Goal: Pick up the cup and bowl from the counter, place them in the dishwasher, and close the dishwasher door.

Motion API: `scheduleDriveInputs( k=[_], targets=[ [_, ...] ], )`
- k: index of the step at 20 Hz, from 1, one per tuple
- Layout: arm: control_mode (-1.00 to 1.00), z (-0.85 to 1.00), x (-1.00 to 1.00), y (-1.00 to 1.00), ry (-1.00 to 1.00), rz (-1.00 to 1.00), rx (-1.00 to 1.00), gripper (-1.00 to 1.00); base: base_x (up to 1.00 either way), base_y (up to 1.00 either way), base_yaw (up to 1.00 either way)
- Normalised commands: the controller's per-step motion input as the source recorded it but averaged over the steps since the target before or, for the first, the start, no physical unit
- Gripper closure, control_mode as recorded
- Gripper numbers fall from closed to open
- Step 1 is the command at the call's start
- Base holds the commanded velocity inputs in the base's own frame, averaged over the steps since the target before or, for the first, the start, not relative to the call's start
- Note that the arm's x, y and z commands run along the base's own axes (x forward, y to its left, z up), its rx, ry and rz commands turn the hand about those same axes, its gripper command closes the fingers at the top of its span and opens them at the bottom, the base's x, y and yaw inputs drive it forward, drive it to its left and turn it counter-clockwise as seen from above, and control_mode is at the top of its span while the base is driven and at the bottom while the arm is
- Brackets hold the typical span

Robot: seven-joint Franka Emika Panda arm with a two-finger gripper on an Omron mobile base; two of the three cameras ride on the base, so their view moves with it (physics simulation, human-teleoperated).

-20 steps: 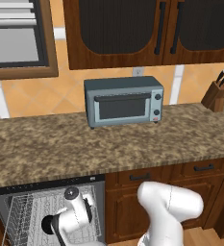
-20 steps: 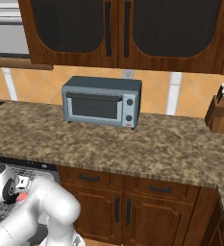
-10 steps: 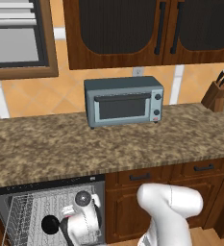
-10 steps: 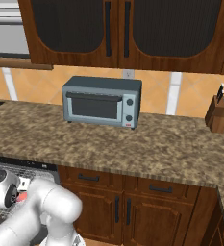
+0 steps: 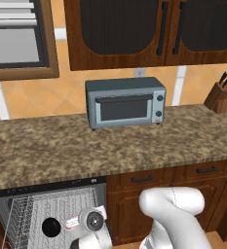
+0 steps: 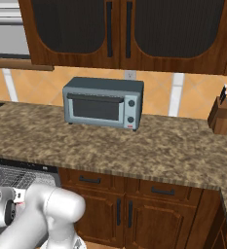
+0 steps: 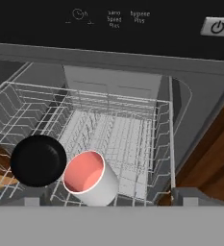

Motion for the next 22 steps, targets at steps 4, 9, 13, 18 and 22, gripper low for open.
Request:
scheduleDriveInputs(
  k=[4,9,13,18,22],
  targets=[
    [-1.00,0.37,-0.07,0.00,-0.04,0.03,0.06,-1.00,0.00,0.00,0.00],
    [-1.00,0.52,-0.16,0.30,0.00,0.00,-0.07,-1.00,0.00,0.00,0.00],
    [-1.00,0.56,-0.27,0.11,0.00,-0.04,-0.05,-1.00,0.00,0.00,0.00],
    [-1.00,0.11,-0.16,-0.15,0.01,0.02,0.01,-1.00,0.00,0.00,0.00],
    [-1.00,0.02,-0.27,-0.14,-0.02,0.01,0.00,-1.00,0.00,0.00,0.00]
  ],
)
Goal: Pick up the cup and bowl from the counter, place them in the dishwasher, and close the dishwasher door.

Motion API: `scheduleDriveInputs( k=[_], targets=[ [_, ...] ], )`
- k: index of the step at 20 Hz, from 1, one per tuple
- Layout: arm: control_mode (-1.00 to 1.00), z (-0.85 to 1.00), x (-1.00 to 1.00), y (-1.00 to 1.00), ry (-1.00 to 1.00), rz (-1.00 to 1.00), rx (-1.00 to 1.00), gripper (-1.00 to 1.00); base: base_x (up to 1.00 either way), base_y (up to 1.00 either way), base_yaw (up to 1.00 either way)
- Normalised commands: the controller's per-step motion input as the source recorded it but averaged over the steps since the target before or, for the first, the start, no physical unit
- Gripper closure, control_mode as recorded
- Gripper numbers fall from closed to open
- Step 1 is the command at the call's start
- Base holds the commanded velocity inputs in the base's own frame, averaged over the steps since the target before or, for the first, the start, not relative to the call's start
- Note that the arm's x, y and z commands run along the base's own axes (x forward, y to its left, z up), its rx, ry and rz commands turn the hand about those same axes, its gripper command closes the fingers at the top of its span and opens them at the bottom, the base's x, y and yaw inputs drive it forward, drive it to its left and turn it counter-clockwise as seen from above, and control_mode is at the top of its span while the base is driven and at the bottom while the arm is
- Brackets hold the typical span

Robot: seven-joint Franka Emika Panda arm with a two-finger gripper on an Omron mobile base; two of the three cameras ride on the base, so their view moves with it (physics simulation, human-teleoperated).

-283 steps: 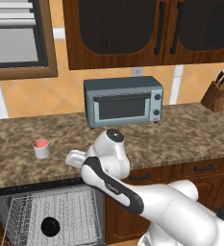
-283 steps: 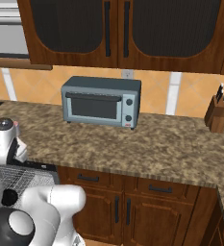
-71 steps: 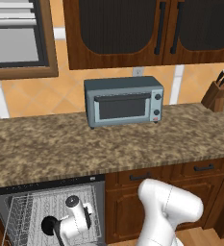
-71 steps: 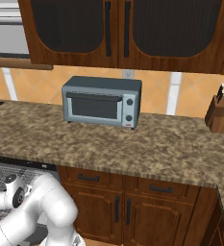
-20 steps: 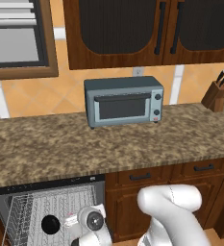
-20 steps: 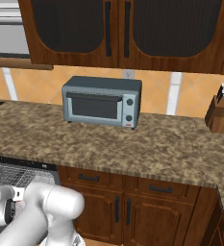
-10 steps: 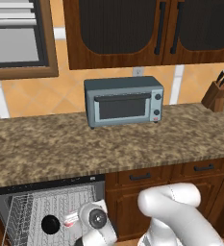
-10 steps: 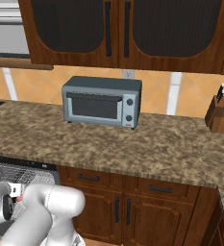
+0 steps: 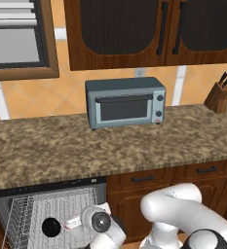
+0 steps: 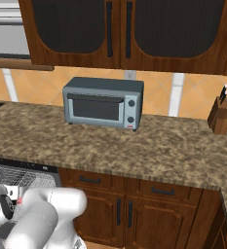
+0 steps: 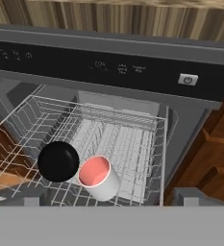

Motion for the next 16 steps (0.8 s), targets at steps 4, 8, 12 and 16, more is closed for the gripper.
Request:
scheduleDriveInputs(
  k=[4,8,12,16],
  targets=[
    [-1.00,0.25,-0.13,-0.13,-0.05,0.00,0.05,-1.00,0.00,0.00,0.00],
    [-1.00,0.30,-0.21,-0.01,-0.11,0.00,0.07,-1.00,0.00,0.00,0.00],
    [-1.00,0.18,-0.25,0.00,0.00,0.00,0.03,-1.00,0.00,0.00,0.00],
    [-1.00,0.02,-0.27,0.00,0.00,0.00,0.00,-1.00,0.00,0.00,0.00]
  ],
)
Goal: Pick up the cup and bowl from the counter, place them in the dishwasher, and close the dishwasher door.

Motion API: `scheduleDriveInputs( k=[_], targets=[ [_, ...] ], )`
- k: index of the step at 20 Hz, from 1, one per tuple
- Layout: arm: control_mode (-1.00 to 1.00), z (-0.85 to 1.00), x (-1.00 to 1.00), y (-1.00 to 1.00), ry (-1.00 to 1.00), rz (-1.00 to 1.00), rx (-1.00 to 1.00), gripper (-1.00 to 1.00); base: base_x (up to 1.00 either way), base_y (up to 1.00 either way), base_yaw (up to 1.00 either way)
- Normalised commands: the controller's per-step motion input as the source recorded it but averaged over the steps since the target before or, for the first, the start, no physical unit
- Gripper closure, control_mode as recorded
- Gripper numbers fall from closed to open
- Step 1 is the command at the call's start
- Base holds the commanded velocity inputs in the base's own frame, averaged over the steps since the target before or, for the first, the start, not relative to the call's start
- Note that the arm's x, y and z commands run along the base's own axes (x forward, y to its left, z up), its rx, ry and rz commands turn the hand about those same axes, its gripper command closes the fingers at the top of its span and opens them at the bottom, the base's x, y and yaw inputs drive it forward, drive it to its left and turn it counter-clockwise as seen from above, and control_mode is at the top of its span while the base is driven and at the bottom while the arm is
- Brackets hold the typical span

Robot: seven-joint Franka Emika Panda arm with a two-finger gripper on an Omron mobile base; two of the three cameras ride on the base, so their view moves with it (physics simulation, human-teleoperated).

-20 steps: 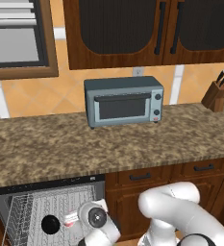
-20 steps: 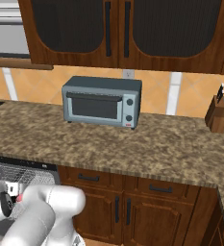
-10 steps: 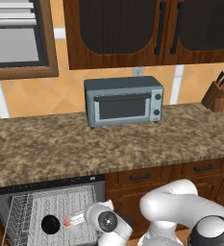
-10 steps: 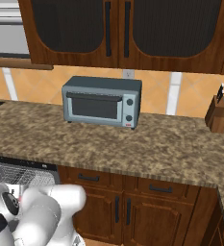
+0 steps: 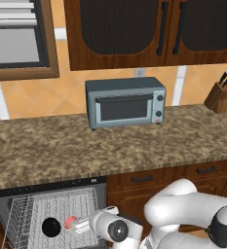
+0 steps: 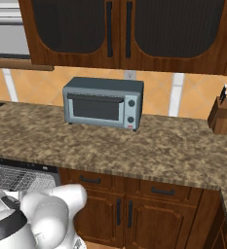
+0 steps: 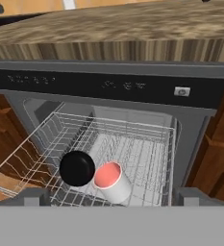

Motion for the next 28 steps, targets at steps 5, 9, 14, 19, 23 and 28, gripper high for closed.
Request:
scheduleDriveInputs(
  k=[5,9,14,19,23,28],
  targets=[
    [-1.00,0.07,0.00,0.00,0.06,0.00,0.00,-1.00,0.00,0.00,0.00],
    [-1.00,0.00,-0.05,0.04,0.08,0.00,0.00,-1.00,0.00,0.00,0.00],
    [-1.00,0.06,-0.51,0.12,0.04,0.00,0.00,-1.00,0.00,0.00,0.00],
    [-1.00,0.65,-0.91,0.11,0.06,0.00,-0.14,-1.00,0.00,0.00,0.00],
    [-1.00,0.67,-1.00,0.40,0.07,0.00,-0.27,-1.00,0.00,0.00,0.00],
    [-1.00,0.21,-0.94,0.40,-0.04,0.01,-0.29,-1.00,0.00,0.00,0.00]
  ],
)
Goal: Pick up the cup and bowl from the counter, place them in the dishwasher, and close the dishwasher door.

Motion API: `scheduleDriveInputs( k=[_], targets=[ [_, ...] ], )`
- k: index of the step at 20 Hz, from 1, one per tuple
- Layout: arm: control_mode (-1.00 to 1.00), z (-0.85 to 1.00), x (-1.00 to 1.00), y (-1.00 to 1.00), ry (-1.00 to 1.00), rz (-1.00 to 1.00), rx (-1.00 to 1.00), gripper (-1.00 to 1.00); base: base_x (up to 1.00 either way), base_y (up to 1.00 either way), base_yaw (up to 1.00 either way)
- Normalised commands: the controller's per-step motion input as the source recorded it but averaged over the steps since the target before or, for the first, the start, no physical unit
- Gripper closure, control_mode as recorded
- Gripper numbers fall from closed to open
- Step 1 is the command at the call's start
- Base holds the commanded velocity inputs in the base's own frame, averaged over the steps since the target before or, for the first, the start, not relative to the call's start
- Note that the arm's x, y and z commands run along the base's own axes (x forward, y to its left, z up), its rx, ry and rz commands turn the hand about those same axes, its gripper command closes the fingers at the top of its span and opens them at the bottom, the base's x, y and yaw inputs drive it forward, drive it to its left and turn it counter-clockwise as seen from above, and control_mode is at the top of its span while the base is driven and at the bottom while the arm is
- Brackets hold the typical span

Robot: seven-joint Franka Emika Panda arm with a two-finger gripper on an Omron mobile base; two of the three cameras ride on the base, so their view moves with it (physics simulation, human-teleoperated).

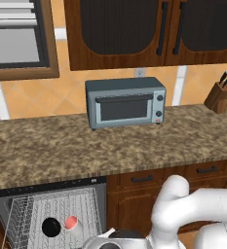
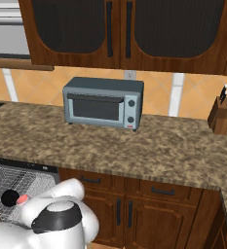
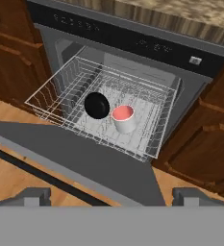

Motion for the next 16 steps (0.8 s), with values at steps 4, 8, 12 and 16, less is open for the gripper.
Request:
scheduleDriveInputs(
  k=[4,8,12,16],
  targets=[
    [-1.00,-0.23,-0.47,0.04,-0.01,0.01,-0.05,-1.00,0.00,0.00,0.00],
    [-1.00,-0.58,-0.13,0.18,-0.19,-0.10,-0.10,-1.00,0.00,0.00,0.00],
    [-1.00,-0.97,0.00,0.64,-0.34,-0.12,-0.17,-1.00,0.00,0.00,0.00],
    [-1.00,-0.87,0.00,0.57,-0.30,-0.05,-0.14,-1.00,0.00,0.00,0.00]
  ],
)
